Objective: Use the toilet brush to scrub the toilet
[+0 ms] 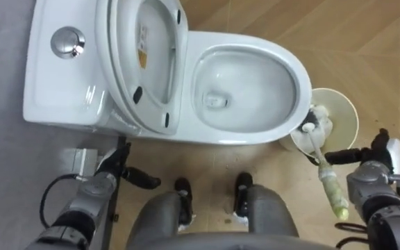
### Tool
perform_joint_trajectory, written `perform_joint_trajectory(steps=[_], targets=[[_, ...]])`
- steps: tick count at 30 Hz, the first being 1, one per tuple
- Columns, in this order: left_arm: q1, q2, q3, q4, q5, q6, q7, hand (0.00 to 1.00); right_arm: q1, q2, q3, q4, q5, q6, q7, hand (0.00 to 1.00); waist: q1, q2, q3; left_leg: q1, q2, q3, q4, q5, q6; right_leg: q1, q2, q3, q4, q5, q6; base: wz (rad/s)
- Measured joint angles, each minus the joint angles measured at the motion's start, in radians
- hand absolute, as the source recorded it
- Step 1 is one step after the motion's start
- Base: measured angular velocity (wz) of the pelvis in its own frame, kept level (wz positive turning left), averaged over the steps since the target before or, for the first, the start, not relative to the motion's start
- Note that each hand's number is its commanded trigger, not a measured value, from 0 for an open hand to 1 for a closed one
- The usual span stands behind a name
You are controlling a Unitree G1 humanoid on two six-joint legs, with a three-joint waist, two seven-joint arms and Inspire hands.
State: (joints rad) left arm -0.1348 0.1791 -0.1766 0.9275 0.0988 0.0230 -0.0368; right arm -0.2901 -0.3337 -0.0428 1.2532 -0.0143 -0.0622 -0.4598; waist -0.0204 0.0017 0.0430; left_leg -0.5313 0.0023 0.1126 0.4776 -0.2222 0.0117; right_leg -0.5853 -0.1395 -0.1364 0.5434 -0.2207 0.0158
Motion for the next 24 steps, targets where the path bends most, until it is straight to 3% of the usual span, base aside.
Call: perform_joint_trajectory(steps=[2, 8, 12, 15, 20, 24], targets=[[-0.009, 0.0, -0.022, -0.035, -0.033, -0.003, 0.0, 0.0, -0.015, -0.024, 0.003, -0.001, 0.037, 0.007, 0.0, 0.0, 0.001, -0.002, 0.0016, -0.054, 0.001, 0.001, 0.038, -0.011, 0.016, -0.051, -0.005, 0.003, 0.033, -0.008, 0.001, 0.08], [-0.014, 0.0, -0.071, -0.09, -0.088, -0.002, 0.0, 0.0, -0.026, -0.05, 0.022, -0.005, 0.088, 0.042, -0.003, 0.0, 0.017, -0.005, 0.0038, -0.206, 0.009, 0.002, 0.143, -0.031, 0.031, -0.194, -0.016, 0.01, 0.13, -0.013, 0.003, 0.05], [0.0, 0.009, -0.077, -0.154, -0.089, -0.001, 0.0, 0.0, -0.026, -0.061, 0.052, -0.004, 0.112, 0.043, -0.003, 0.0, 0.031, -0.003, 0.0034, -0.288, 0.009, 0.003, 0.222, -0.049, 0.035, -0.272, -0.027, 0.008, 0.204, -0.029, -0.005, 0.04], [0.004, 0.025, -0.081, -0.222, -0.112, -0.001, 0.0, 0.0, -0.045, -0.066, 0.069, -0.003, 0.139, 0.051, -0.002, 0.0, 0.039, 0.0, 0.0022, -0.353, 0.023, -0.005, 0.296, -0.071, 0.034, -0.329, -0.032, 0.004, 0.265, -0.048, -0.013, 0.03], [-0.035, 0.031, -0.103, -0.237, -0.193, -0.003, 0.0, 0.0, -0.06, -0.079, 0.115, 0.0, 0.198, 0.064, 0.031, 0.0, 0.057, 0.006, 0.0025, -0.436, 0.022, -0.01, 0.366, -0.08, 0.035, -0.404, -0.035, 0.007, 0.332, -0.063, -0.015, 0.06], [-0.037, 0.032, -0.122, -0.252, -0.225, -0.003, 0.0, 0.0, -0.079, -0.086, 0.122, 0.008, 0.206, 0.067, 0.056, 0.0, 0.058, 0.017, 0.0027, -0.489, 0.015, -0.009, 0.398, -0.081, 0.038, -0.461, -0.061, -0.002, 0.378, -0.071, -0.024, 0.08]])
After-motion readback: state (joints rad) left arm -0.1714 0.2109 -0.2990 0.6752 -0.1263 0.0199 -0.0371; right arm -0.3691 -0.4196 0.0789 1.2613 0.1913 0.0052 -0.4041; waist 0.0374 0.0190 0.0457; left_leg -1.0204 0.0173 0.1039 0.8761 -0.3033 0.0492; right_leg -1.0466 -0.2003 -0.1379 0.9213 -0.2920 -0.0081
